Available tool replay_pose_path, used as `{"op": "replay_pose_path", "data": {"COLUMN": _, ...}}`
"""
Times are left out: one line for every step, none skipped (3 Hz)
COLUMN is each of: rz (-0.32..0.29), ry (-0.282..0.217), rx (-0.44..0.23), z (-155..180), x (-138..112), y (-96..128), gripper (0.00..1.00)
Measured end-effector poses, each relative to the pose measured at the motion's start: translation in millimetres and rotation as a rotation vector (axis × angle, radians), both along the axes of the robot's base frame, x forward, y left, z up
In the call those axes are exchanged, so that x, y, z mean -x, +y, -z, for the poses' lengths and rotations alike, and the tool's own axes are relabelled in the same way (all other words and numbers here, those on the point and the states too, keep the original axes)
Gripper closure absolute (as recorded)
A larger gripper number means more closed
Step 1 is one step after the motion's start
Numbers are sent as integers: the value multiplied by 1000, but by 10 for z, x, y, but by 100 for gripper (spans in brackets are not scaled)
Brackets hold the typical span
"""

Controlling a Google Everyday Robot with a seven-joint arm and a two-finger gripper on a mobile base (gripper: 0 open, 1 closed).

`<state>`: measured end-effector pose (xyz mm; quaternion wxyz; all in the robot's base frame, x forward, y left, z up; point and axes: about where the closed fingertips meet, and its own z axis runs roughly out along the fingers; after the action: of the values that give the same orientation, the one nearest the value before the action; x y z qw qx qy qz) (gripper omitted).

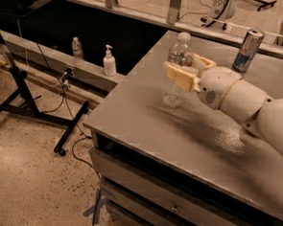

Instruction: Place water bottle upright

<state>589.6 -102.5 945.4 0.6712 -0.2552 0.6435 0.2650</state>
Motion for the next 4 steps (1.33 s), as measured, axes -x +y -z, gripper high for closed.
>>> {"op": "replay_pose_path", "data": {"rz": 4, "ry": -2, "rx": 5, "z": -11, "x": 11, "y": -39, "gripper": 0}}
{"op": "replay_pose_path", "data": {"rz": 6, "ry": -2, "rx": 8, "z": -14, "x": 14, "y": -57, "gripper": 0}}
{"op": "replay_pose_path", "data": {"rz": 12, "ry": -6, "rx": 20, "z": -42, "x": 30, "y": -119, "gripper": 0}}
{"op": "replay_pose_path", "data": {"rz": 13, "ry": -19, "rx": 60, "z": -200, "x": 51, "y": -319, "gripper": 0}}
